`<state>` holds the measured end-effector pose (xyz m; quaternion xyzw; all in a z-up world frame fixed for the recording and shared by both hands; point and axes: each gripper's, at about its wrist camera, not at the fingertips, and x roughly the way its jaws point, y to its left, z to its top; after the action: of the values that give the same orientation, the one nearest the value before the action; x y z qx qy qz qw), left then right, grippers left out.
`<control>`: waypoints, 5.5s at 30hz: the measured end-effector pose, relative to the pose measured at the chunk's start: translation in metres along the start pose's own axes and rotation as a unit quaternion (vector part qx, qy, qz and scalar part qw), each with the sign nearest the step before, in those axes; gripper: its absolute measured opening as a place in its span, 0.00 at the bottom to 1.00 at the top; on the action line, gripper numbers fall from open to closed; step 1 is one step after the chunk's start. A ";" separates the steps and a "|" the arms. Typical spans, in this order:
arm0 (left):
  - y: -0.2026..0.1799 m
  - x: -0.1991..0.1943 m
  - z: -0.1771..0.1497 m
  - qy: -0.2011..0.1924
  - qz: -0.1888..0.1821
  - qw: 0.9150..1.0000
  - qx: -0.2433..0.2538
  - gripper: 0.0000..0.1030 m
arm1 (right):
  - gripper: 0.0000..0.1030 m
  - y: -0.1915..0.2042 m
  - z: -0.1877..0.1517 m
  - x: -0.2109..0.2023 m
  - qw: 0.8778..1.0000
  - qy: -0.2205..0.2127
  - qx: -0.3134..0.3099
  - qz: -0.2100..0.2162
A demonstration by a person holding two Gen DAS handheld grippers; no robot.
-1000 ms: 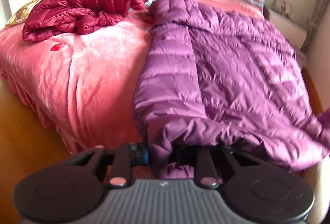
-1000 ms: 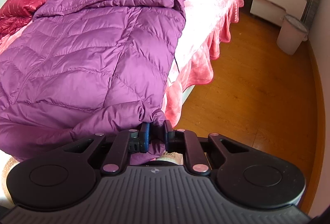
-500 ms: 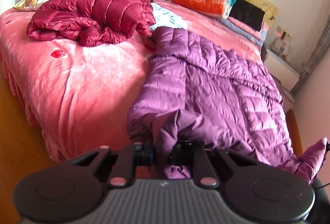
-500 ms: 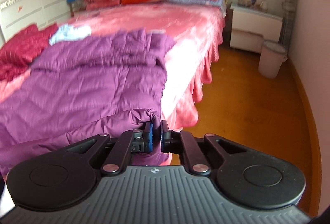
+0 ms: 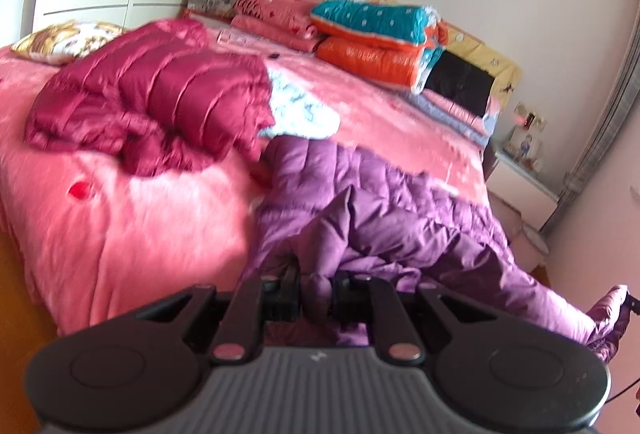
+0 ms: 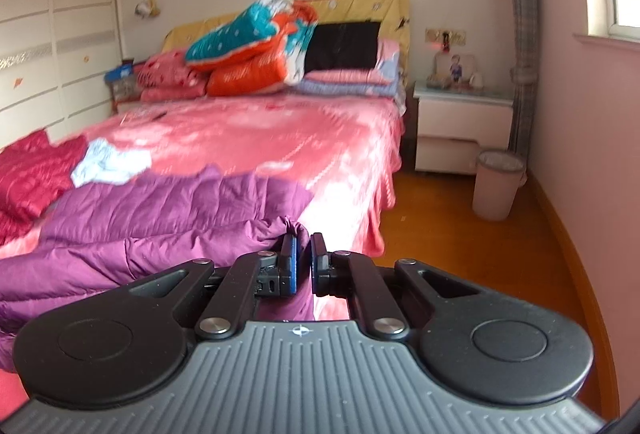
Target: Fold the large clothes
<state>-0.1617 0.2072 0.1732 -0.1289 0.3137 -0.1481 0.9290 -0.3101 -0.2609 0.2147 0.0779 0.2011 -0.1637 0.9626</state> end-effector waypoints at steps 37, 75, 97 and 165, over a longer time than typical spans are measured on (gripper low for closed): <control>-0.010 0.251 0.109 0.035 0.051 0.998 0.007 0.10 | 0.98 -0.022 0.012 0.247 0.987 0.084 0.088 0.103; -0.037 0.315 0.188 -0.078 0.062 0.995 0.000 0.10 | 0.17 0.038 0.107 0.338 0.996 -0.081 -0.027 0.003; -0.027 0.297 0.165 -0.095 0.140 0.983 0.064 0.77 | 1.00 0.043 0.064 0.405 0.992 -0.044 -0.061 -0.098; 0.003 0.183 0.013 0.029 0.042 0.985 -0.163 0.23 | 0.34 0.028 -0.064 0.273 0.913 0.097 0.371 0.140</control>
<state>-0.0139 0.1467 0.0829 -0.2609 0.3652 -0.0599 0.8916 -0.0877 -0.2988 0.0463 0.4724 0.2058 -0.0821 0.8531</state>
